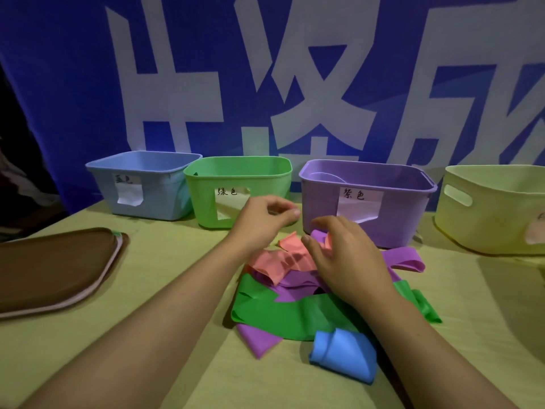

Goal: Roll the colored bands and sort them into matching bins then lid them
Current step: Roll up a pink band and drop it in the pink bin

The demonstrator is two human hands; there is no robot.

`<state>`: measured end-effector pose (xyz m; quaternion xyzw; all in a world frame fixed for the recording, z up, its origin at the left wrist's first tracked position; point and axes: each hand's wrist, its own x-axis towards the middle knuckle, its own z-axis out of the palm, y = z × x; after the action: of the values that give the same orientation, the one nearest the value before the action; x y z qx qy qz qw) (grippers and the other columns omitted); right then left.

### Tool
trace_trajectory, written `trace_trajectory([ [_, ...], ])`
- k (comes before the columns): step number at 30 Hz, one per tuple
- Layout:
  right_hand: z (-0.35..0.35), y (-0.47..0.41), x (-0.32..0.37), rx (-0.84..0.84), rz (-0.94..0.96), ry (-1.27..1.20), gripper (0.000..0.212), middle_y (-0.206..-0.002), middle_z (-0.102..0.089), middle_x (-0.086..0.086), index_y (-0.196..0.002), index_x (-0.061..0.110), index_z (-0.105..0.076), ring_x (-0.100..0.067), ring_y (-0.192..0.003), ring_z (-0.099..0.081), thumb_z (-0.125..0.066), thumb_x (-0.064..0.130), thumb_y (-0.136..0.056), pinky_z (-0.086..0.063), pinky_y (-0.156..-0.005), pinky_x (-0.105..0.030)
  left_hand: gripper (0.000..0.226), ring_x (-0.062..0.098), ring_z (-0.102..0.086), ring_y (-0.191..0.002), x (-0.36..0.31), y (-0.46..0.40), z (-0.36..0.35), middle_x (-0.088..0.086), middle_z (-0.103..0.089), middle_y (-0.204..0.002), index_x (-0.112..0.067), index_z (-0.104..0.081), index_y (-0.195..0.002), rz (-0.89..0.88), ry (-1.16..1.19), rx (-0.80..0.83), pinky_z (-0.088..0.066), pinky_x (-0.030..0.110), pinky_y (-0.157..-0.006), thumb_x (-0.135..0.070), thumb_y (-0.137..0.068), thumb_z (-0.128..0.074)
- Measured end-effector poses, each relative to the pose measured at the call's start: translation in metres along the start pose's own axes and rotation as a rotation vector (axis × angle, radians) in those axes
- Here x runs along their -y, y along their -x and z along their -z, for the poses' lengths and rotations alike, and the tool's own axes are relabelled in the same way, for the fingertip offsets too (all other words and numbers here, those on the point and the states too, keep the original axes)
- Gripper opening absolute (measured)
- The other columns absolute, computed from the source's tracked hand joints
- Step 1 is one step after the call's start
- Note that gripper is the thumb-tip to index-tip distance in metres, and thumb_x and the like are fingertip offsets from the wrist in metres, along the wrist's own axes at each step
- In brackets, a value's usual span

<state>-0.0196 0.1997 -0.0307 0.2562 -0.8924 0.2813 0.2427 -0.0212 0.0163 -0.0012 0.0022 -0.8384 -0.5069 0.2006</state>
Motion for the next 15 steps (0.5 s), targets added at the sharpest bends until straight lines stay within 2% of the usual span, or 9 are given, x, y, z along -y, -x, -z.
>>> trace_trajectory([
  [2, 0.0, 0.0, -0.002, 0.038, -0.015, 0.017, 0.037, -0.118, -0.066, 0.0, -0.121, 0.022, -0.066, -0.026, -0.112, -0.058, -0.059, 0.049, -0.098, -0.048, -0.089, -0.04, 0.013, 0.003, -0.07, -0.085, 0.011, 0.009, -0.003, -0.008, -0.076, -0.093, -0.02, -0.077, -0.102, 0.032, -0.084, 0.119, -0.056, 0.028, -0.083, -0.025, -0.09, -0.079],
  [5, -0.003, 0.0, -0.003, 0.101, -0.008, 0.034, 0.033, -0.117, -0.068, 0.0, -0.117, 0.023, -0.07, -0.026, -0.112, -0.058, -0.062, 0.047, -0.096, -0.049, -0.089, -0.04, 0.015, -0.004, -0.068, -0.078, 0.015, 0.02, 0.005, -0.009, -0.077, -0.09, -0.025, -0.077, -0.101, 0.011, -0.174, 0.315, -0.054, 0.022, -0.075, -0.031, -0.088, -0.081],
  [8, -0.004, 0.002, -0.001, 0.138, -0.005, 0.029, 0.033, -0.118, -0.068, 0.001, -0.116, 0.024, -0.072, -0.024, -0.11, -0.06, -0.063, 0.048, -0.095, -0.051, -0.088, -0.04, 0.026, 0.001, -0.067, -0.101, 0.017, 0.025, 0.024, -0.014, -0.075, -0.103, -0.034, -0.077, -0.102, -0.002, -0.227, 0.469, -0.052, 0.023, -0.089, -0.038, -0.079, -0.088],
  [11, -0.005, 0.002, 0.0, 0.168, -0.008, 0.011, 0.033, -0.118, -0.068, 0.004, -0.116, 0.025, -0.071, -0.02, -0.104, -0.063, -0.063, 0.049, -0.095, -0.05, -0.088, -0.037, 0.045, 0.001, -0.063, -0.109, 0.02, 0.027, 0.039, -0.019, -0.07, -0.114, -0.036, -0.076, -0.107, 0.019, -0.262, 0.583, -0.048, 0.022, -0.095, -0.039, -0.066, -0.096],
  [15, -0.004, 0.003, 0.001, 0.188, -0.02, 0.006, 0.034, -0.118, -0.068, 0.006, -0.117, 0.026, -0.071, -0.017, -0.102, -0.063, -0.063, 0.05, -0.095, -0.051, -0.088, -0.036, 0.047, 0.003, -0.057, -0.122, 0.026, 0.025, 0.042, -0.023, -0.064, -0.124, -0.048, -0.076, -0.102, -0.049, -0.365, 0.678, -0.041, 0.036, -0.114, -0.043, -0.06, -0.097],
])
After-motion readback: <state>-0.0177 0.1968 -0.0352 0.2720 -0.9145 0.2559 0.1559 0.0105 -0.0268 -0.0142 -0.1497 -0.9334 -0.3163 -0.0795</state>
